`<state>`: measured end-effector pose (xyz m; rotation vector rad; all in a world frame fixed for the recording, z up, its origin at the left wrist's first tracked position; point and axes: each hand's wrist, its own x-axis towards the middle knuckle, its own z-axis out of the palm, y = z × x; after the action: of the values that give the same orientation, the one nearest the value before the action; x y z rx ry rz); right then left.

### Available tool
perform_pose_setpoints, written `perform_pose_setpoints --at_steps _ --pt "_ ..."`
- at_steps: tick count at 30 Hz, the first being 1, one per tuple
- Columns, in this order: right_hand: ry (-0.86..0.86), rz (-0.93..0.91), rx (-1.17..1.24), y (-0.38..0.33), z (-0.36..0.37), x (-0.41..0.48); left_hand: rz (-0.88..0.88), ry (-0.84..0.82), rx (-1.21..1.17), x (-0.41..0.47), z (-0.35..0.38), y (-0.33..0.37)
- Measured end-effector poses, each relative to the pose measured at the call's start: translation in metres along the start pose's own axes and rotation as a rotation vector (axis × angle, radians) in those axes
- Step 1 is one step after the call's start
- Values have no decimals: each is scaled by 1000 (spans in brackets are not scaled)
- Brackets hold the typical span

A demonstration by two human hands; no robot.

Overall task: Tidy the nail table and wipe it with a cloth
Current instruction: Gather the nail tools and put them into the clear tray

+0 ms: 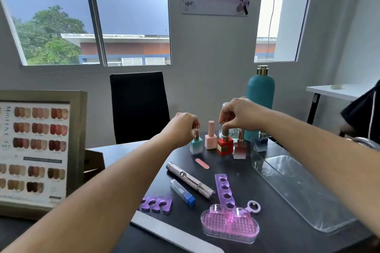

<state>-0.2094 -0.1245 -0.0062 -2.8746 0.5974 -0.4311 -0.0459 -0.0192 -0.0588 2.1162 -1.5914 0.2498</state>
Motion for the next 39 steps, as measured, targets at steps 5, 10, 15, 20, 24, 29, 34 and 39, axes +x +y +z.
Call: perform_pose_setpoints --at_steps 5,10,15,20,24,29,34,39 --pt "11 0 -95 7 10 6 28 0 -6 11 16 1" --pt "60 -36 -218 4 13 7 27 2 -4 15 19 -2" --pt "98 -39 -169 3 10 4 12 -16 20 10 13 -2" --pt "139 -84 -99 -16 1 -9 35 41 23 -7 -15 2" --pt "117 -106 -50 -40 -3 -27 54 77 11 -34 -36 2" --pt "-93 1 -35 -61 15 -57 67 -179 131 -73 -33 -7" --pt "-324 247 -127 -59 47 -71 28 -396 154 -90 -20 -9" --pt "-339 402 -52 -56 63 -67 67 -447 176 -90 -17 -5"
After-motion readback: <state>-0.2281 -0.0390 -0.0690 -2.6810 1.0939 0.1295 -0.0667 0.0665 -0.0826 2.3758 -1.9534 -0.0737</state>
